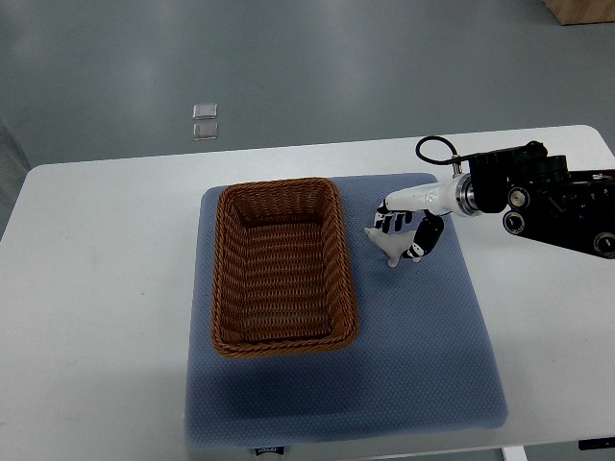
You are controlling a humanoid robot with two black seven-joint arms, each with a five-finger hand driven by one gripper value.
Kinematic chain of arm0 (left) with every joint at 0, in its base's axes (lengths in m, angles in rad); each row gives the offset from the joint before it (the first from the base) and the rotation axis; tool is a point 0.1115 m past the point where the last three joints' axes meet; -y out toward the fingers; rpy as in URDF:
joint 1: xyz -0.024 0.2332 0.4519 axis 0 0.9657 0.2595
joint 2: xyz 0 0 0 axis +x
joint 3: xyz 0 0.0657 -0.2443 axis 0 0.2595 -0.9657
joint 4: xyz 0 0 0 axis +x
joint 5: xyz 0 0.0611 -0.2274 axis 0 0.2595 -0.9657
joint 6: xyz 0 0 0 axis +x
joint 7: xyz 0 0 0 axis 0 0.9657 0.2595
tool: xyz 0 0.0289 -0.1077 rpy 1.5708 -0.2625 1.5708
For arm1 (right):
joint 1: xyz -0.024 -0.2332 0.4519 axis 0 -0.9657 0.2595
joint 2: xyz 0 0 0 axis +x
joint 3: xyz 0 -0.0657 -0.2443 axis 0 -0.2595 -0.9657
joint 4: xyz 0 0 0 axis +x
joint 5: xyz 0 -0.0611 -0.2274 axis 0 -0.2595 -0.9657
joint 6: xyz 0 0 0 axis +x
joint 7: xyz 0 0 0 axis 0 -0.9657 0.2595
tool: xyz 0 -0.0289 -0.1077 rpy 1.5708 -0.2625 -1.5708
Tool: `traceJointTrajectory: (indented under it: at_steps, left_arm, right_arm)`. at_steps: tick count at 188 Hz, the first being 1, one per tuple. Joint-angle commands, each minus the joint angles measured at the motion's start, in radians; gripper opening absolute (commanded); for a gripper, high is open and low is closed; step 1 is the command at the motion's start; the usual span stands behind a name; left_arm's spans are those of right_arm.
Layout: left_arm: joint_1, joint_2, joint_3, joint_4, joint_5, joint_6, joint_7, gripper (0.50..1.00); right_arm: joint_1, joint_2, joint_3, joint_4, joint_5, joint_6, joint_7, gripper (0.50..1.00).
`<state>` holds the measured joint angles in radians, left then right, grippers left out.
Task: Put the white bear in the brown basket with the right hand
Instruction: 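Close the right hand's fingers around the white polar bear, then carry the bear with the right hand over the wicker basket and lower it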
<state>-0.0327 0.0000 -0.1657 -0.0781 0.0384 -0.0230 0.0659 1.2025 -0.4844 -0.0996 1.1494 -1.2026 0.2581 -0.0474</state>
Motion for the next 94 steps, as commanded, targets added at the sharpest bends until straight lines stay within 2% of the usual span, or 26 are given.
traceJointTrajectory:
  at_steps: [1,22,31,60,94]
  left_arm:
    - [0.001,0.0,0.0,0.0,0.0,0.0,0.0,1.0]
    - [0.001,0.0,0.0,0.0,0.0,0.0,0.0,1.0]
    - [-0.001,0.0,0.0,0.0,0.0,0.0,0.0,1.0]
    - [0.001,0.0,0.0,0.0,0.0,0.0,0.0,1.0]
    - [-0.001,0.0,0.0,0.0,0.0,0.0,0.0,1.0]
  right_arm:
    - [-0.003,0.001,0.0,0.0,-0.002,0.001,0.001,0.672]
    - [-0.007,0.001,0.0,0.001,-0.005,0.003,0.001,0.615]
    - [-0.007,0.001,-0.002,0.001,-0.005,0.004,0.001,0.607]
    - [-0.006,0.001,-0.002,0.001,-0.005,0.012,0.001,0.5]
    - [-0.001,-0.011,0.0,0.001,0.0,0.013,0.003,0.5]
